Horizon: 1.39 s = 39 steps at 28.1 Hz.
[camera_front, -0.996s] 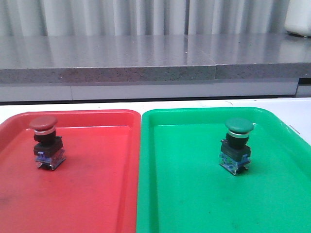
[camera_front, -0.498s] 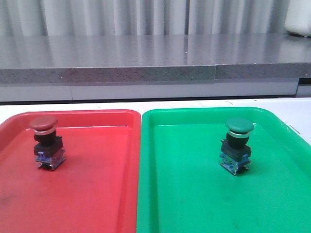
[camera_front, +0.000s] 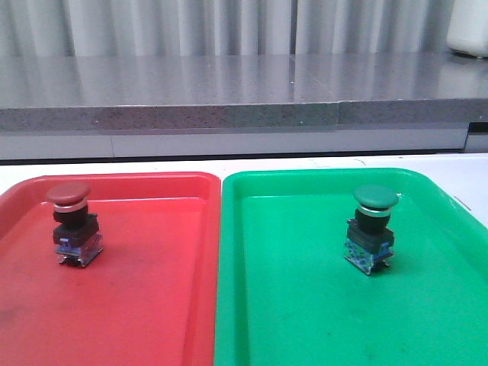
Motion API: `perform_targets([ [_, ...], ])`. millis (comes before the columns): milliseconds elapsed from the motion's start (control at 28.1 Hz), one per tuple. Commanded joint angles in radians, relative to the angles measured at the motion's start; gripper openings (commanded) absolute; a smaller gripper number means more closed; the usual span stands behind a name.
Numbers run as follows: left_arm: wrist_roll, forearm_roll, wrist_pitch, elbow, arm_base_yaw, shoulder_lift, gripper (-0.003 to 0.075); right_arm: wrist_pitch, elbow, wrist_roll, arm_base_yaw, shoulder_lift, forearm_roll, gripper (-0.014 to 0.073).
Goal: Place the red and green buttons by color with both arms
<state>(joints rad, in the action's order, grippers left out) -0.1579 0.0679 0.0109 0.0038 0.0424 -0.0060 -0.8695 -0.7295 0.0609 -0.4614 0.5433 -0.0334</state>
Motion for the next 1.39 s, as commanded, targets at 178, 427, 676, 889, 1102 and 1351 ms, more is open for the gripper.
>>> perform_targets([
  [178, -0.011, -0.005, -0.084, 0.026, -0.01, -0.016, -0.002, 0.105, -0.007, -0.01, 0.001, -0.011, 0.077, -0.0108],
  [427, -0.011, -0.005, -0.084, 0.026, -0.008, -0.016, -0.002, 0.506, 0.296, -0.011, 0.21, -0.265, 0.13, -0.0108],
  [676, -0.011, -0.005, -0.084, 0.026, -0.008, -0.016, -0.002, 0.783, 0.617, -0.011, 0.384, -0.51, 0.13, -0.0108],
  [889, -0.011, -0.005, -0.084, 0.026, -0.008, -0.016, -0.002, 0.895, 0.753, -0.011, 0.4, -0.57, 0.13, -0.0108],
  [1102, -0.011, -0.005, -0.084, 0.026, -0.008, -0.015, -0.002, 0.883, 0.75, -0.011, 0.4, -0.57, 0.13, -0.0108],
  [1351, -0.011, -0.005, -0.084, 0.026, -0.008, -0.015, -0.002, 0.886, 0.751, -0.034, 0.4, -0.57, 0.033, -0.0108],
])
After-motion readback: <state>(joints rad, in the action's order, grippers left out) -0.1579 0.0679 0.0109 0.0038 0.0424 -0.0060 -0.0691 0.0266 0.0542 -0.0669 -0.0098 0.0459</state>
